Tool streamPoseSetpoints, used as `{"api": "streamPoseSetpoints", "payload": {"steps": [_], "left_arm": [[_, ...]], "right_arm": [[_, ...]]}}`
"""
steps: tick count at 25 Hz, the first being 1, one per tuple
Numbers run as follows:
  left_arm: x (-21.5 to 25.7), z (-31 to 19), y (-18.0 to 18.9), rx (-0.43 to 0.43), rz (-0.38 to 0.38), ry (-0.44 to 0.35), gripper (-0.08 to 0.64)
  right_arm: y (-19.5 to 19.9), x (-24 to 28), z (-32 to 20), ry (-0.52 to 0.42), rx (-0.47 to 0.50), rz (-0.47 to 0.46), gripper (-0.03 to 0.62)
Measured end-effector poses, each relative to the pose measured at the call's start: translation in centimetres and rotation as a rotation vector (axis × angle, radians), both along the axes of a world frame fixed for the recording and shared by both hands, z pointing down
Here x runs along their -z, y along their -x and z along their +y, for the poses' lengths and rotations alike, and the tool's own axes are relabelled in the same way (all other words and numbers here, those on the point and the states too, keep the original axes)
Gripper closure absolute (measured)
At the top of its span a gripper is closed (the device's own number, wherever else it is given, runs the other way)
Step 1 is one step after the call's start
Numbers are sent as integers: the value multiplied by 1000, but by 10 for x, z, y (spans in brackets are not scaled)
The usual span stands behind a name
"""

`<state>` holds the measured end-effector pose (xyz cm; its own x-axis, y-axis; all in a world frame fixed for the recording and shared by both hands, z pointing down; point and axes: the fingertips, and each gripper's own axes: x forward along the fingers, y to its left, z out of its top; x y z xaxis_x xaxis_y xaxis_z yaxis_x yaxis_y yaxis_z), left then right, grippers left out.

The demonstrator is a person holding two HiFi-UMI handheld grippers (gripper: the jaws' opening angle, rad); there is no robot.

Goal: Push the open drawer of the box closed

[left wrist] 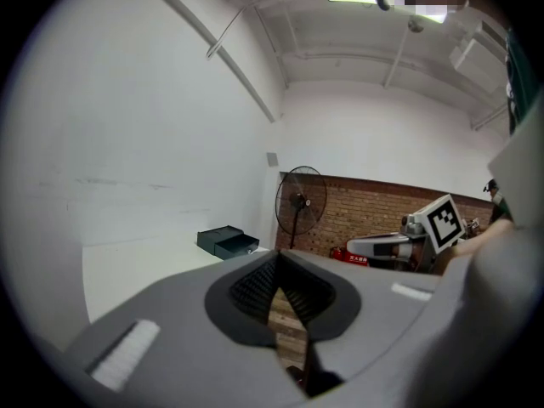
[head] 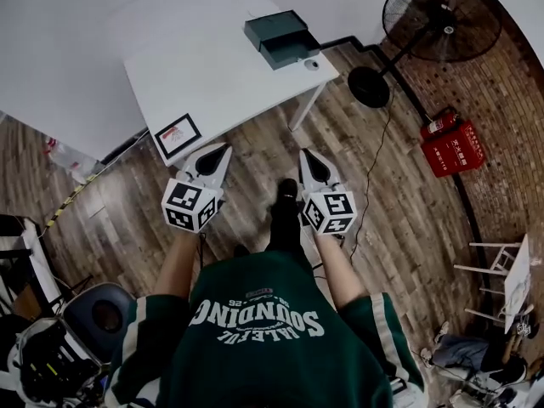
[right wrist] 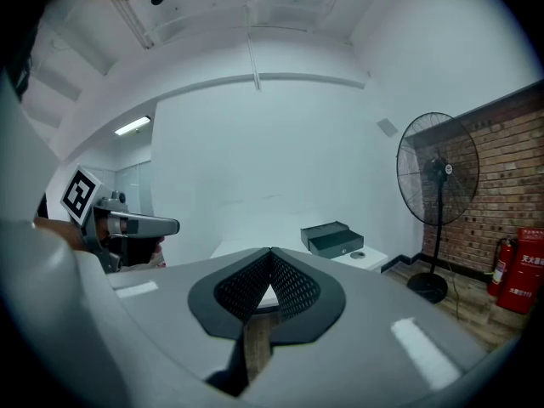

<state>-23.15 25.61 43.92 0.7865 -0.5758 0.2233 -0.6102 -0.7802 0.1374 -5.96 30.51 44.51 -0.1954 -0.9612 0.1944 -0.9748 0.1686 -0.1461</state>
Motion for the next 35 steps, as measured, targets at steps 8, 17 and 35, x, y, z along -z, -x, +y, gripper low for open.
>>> {"api": "streamPoseSetpoints", "payload": {"steps": [8,17,35], "left_arm": [[-3,-82,-51,83,-19,18,508],[9,-177,-121,221,-3,45,508],[3,-281,-159,311,-7,51,508]], "right_arm": [[-53,-7,-98,16,82,-7,591],[-118,11,-217,29,230,6,591],[-150,15,-339,11,344,13,591]]}}
